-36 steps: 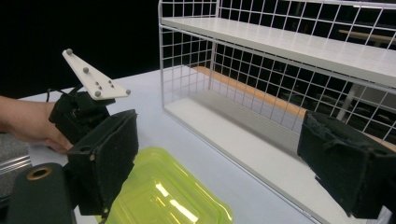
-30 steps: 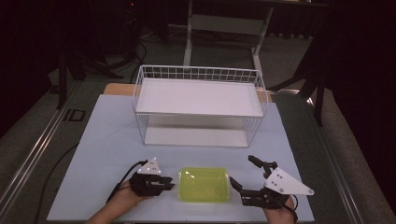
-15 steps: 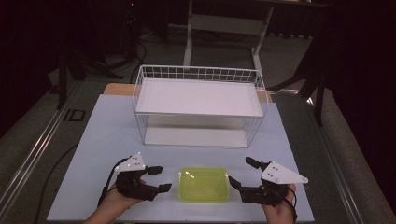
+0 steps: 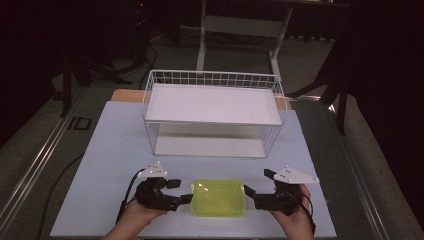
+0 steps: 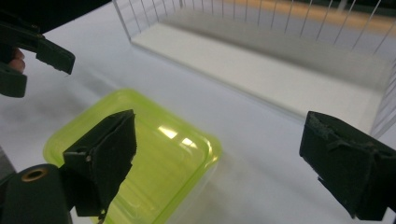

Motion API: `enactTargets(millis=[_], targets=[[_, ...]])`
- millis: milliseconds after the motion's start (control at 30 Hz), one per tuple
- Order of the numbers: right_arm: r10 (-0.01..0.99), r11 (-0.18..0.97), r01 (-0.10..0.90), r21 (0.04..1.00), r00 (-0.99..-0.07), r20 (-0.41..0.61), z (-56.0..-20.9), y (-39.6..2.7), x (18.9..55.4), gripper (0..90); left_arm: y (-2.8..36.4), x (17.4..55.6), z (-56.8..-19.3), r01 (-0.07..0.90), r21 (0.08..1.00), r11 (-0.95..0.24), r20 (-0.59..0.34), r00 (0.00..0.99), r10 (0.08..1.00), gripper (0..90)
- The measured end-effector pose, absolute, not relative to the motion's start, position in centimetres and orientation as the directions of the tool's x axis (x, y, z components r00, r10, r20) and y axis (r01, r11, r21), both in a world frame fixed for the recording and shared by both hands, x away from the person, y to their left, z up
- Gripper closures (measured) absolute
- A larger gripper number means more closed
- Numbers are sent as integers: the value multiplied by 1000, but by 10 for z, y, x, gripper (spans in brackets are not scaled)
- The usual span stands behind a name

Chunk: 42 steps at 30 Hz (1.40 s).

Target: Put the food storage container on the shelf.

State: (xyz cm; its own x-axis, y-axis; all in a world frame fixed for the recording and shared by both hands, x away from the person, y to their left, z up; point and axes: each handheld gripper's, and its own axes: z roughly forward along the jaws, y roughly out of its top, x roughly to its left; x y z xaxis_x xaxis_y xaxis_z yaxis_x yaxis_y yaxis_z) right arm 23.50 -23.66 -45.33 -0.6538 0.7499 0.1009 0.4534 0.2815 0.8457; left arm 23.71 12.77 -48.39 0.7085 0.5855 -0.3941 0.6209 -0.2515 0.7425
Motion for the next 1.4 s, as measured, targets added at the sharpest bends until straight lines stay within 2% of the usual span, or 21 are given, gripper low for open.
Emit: enactTargets(millis=[100,233,333,367,433,467,500,533,567,600,633,667,700,733,800,867,1033,1400], targets=[[746,254,542,801,-637,194,-465,-238,243,110,120,242,-491,670,699,-249,-443,680,584,278],[748,240,610,755,-612,257,-472,-237,247,124,114,246,-501,713,663,-229,-497,648,577,277],[744,187,705,684,-556,370,-482,-239,253,155,110,249,-508,743,635,-210,-535,620,574,277],[733,158,765,625,-515,445,-489,-241,258,223,108,250,-511,753,624,-210,-549,613,567,277],[714,131,809,572,-478,512,-495,-242,262,261,105,250,-513,758,616,-212,-542,604,584,279],[705,131,826,549,-467,533,-499,-242,263,309,104,250,-514,767,606,-211,-544,594,593,296],[705,131,826,549,-467,533,-499,-242,263,309,104,251,-515,777,595,-206,-550,581,600,296],[694,136,858,496,-439,570,-505,-241,265,378,105,252,-517,799,571,-191,-565,550,615,355],[694,136,858,496,-439,570,-505,-241,265,378,105,252,-517,799,571,-191,-565,550,615,382],[697,139,864,485,-433,572,-507,-240,265,408,105,252,-518,806,561,-188,-562,538,628,382],[700,141,870,473,-425,574,-509,-239,265,455,107,253,-520,817,548,-179,-574,523,630,412],[704,147,876,459,-419,574,-511,-238,265,469,107,253,-520,822,542,-176,-574,514,637,466],[703,150,880,451,-415,577,-511,-237,265,491,108,253,-521,823,540,-177,-572,513,640,479],[708,147,884,444,-408,577,-511,-236,265,530,109,253,-522,821,540,-184,-572,518,635,550],[708,143,887,440,-403,581,-511,-236,265,552,110,254,-523,814,548,-196,-583,539,609,572],[706,145,889,435,-401,584,-512,-236,264,627,109,253,-523,811,551,-197,-588,545,599,646],[699,155,886,438,-411,585,-510,-233,261,712,108,251,-522,817,544,-193,-596,538,596,676],[699,142,880,452,-413,584,-507,-231,253,750,104,242,-516,809,549,-210,-569,545,616,721]])
